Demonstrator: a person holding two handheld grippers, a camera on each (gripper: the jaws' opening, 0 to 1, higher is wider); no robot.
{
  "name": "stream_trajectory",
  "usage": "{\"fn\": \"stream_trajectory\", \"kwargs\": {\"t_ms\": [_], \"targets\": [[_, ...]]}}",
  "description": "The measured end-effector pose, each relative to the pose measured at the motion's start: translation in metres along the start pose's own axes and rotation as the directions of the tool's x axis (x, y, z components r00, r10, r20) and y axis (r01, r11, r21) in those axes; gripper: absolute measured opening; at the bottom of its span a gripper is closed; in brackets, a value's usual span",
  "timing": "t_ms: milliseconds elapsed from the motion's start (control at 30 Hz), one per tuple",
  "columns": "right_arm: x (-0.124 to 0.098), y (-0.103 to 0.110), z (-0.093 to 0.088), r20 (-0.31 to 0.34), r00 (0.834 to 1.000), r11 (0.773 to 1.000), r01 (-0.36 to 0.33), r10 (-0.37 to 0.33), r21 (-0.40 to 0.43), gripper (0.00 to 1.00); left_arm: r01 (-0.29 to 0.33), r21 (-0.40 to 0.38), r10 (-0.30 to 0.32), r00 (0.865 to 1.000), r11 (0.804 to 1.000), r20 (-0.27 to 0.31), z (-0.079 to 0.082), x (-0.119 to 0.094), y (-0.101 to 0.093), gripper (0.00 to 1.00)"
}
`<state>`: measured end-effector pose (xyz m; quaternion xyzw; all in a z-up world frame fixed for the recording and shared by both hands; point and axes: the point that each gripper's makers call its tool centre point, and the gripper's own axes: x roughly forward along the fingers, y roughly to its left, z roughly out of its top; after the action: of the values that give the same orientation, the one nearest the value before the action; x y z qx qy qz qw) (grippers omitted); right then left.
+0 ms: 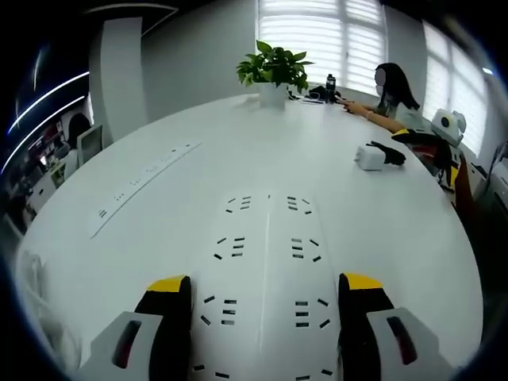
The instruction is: Straighten the power strip on the desk, plug the charger into it
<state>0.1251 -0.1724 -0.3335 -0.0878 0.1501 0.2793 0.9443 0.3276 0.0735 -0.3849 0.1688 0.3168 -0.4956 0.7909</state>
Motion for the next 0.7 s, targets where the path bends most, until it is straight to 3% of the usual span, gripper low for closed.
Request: {"fn": "stream_trajectory", "kwargs": {"t_ms": [333,700], "targets": [[0.005,0.005,0.005,-0.011,1.0,0.999,-0.022,0.021,-0.043,1.0,0.025,0.026,-0.027,0.998,0.999,0.058,0.001,-0.002,-0.004,0.76],[0.007,0.005,0.009,-0.006,1.0,0.998,-0.028,0.028,-0.049,0.99,0.048,0.063,-0.05,0.998,0.997,0.037,0.003,0.004,-0.011,0.75]]}}
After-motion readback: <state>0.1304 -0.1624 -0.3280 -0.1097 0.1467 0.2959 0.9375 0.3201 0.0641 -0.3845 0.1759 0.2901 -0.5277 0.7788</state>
